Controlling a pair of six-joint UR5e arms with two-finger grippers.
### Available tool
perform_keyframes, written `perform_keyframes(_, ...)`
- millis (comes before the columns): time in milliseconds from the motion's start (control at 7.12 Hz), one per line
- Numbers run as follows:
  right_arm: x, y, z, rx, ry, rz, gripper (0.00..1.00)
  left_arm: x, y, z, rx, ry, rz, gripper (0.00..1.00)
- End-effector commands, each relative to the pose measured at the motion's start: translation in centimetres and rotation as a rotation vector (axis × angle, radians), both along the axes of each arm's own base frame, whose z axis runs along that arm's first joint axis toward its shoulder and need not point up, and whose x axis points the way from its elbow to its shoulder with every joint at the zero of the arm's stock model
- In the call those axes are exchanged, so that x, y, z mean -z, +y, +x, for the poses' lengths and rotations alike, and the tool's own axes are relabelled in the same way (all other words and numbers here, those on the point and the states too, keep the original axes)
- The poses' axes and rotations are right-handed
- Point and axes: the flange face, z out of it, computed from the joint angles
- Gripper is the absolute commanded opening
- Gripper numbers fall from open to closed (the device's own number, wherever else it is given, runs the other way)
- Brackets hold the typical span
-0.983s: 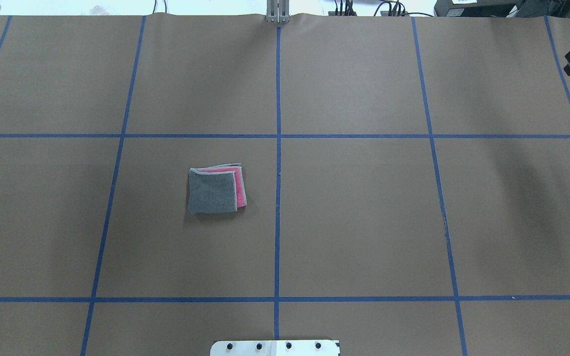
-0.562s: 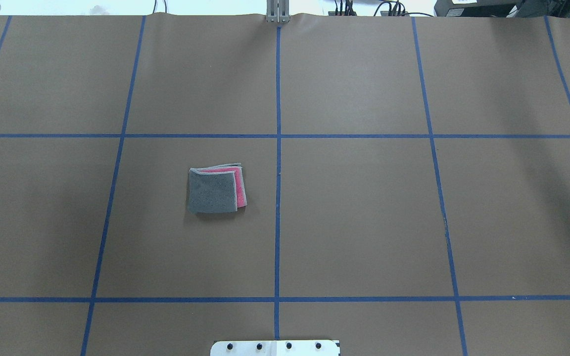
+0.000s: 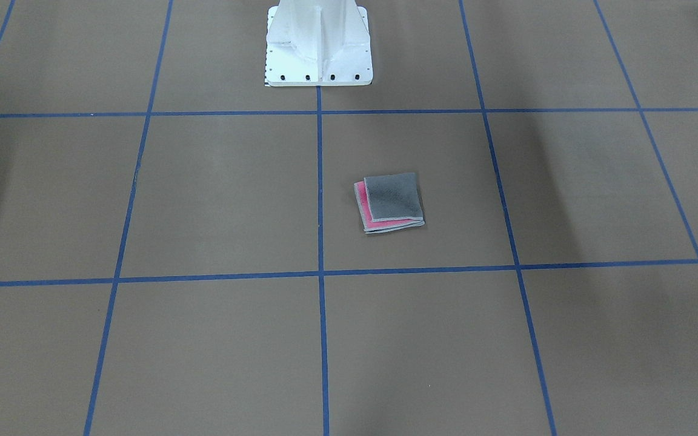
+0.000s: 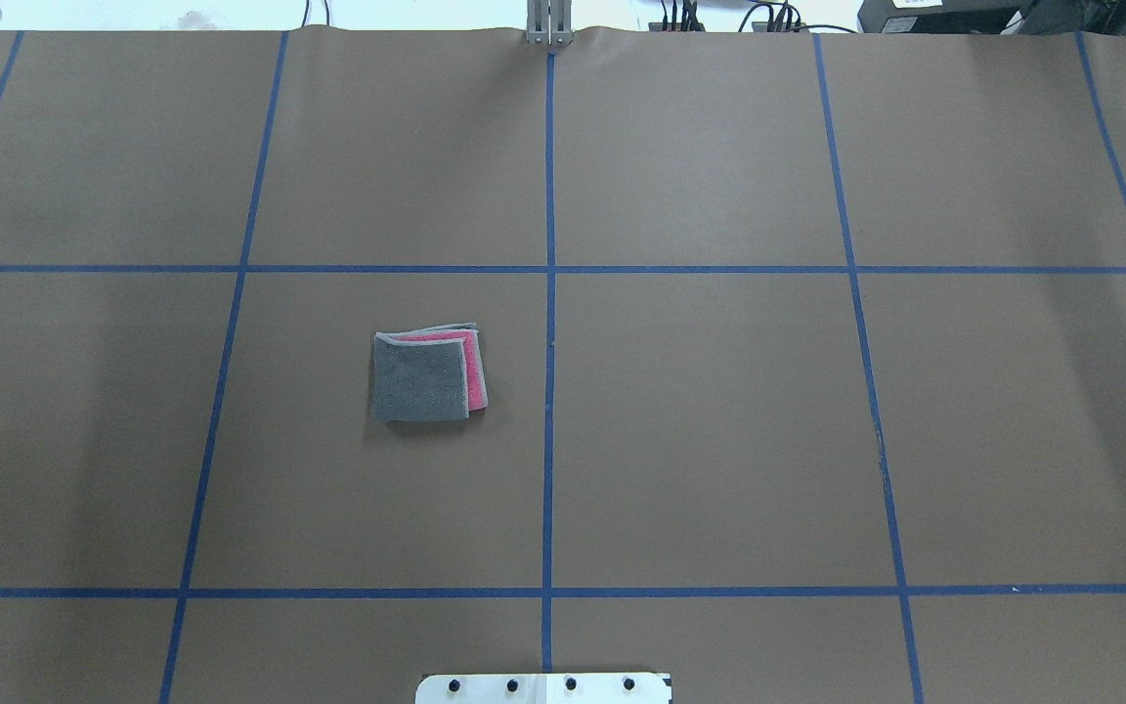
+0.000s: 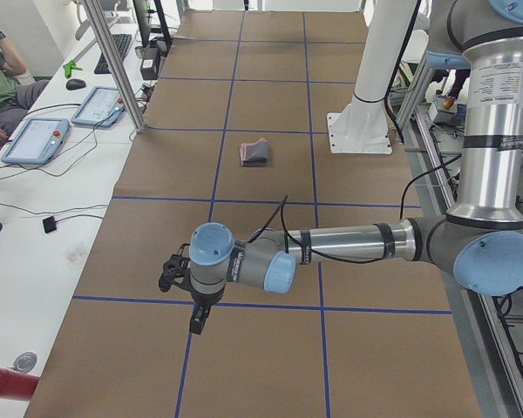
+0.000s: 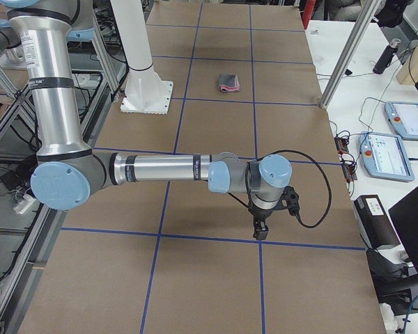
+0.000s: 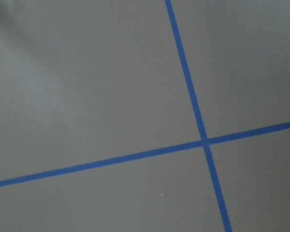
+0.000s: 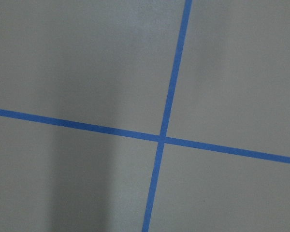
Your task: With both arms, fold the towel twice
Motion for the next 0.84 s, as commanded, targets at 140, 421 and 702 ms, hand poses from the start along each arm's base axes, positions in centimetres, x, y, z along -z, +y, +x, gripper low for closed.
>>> perform_keyframes(140,-0.9,0.7,0.1,-0.008,-0.005,-0.023,1.00,7.4,1.0,0.1,0.000,0.005,-0.078,1.00)
perform_keyframes(421,-0.7,0.7,0.1,-0.008,-0.005,-0.022,1.00,12.4,2.9,0.2,-0.001,0.009,-0.110,1.00)
perform_keyframes(702,-0.5,0.7,0.1,-0.009,-0.007,-0.018,1.00,11.9,2.9,0.3,-0.003,0.010,-0.117,1.00)
